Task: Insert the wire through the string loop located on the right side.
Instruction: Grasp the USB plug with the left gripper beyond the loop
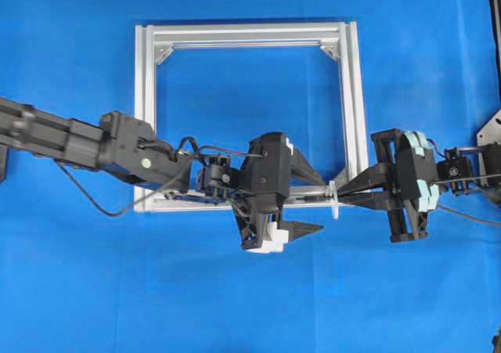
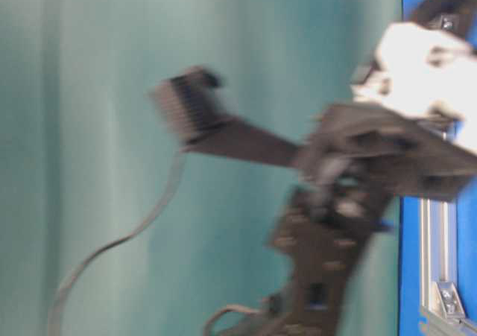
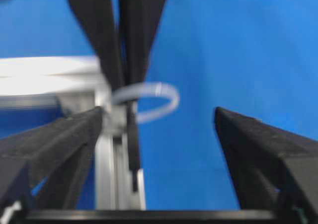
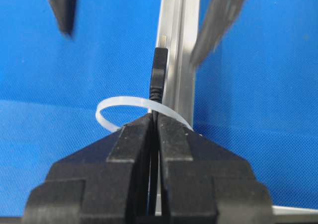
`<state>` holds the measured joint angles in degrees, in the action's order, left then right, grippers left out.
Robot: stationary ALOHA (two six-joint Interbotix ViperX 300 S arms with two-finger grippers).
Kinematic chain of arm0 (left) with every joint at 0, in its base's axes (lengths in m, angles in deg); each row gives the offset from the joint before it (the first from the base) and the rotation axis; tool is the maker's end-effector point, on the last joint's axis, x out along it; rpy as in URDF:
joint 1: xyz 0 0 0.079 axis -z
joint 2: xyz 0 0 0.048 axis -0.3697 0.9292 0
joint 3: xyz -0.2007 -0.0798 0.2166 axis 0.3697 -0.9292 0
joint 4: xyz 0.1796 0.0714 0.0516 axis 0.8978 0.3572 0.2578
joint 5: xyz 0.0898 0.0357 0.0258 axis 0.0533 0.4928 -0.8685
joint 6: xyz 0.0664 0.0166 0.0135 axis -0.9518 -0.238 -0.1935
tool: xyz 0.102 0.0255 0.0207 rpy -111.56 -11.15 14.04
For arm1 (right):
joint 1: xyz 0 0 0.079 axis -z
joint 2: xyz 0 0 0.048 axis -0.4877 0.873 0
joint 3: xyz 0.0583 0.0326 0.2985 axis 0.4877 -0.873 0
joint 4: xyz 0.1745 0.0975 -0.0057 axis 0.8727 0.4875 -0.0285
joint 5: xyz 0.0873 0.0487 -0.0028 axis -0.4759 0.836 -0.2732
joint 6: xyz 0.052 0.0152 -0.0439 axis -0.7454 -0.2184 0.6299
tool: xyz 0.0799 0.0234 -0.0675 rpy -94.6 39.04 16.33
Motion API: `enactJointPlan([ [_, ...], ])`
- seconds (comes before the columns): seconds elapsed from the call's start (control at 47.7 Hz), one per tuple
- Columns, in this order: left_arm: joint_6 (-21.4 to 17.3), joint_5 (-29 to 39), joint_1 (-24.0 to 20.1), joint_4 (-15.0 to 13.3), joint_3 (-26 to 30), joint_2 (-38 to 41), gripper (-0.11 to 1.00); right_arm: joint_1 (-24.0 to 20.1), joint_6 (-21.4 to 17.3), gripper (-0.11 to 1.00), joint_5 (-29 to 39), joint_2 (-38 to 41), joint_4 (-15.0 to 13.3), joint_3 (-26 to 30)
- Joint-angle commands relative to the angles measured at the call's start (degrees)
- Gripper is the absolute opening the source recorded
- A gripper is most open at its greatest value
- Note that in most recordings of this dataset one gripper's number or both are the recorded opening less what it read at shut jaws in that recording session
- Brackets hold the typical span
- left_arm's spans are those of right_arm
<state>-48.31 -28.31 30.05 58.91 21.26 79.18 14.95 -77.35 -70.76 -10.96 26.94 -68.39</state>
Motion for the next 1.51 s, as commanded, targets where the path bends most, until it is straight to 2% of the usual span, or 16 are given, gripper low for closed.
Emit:
enactJointPlan([
  [0.0, 0.0, -1.7, 0.1, 0.1, 0.9, 0.4, 0.87, 0.1, 0.1, -0.04, -0.3, -0.4, 0.0, 1.1],
  [1.279, -0.1, -2.0, 0.0, 0.1, 0.4, 1.1, 0.84, 0.1, 0.1, -0.04, 0.0, -0.4, 0.0, 1.1],
  [1.342, 0.0, -1.2, 0.0, 0.1, 0.4, 1.1, 0.8, 0.1, 0.1, -0.04, 0.0, -0.4, 0.0, 1.1],
  [1.384, 0.0, -1.1, -0.2, 0.0, 0.5, 1.1, 0.72, 0.1, 0.1, -0.04, 0.0, -0.4, 0.0, 1.1],
  [1.489, 0.0, -1.5, -0.6, 0.1, 0.5, 1.1, 0.4, 0.1, 0.1, -0.04, 0.0, -0.4, 0.0, 1.1],
])
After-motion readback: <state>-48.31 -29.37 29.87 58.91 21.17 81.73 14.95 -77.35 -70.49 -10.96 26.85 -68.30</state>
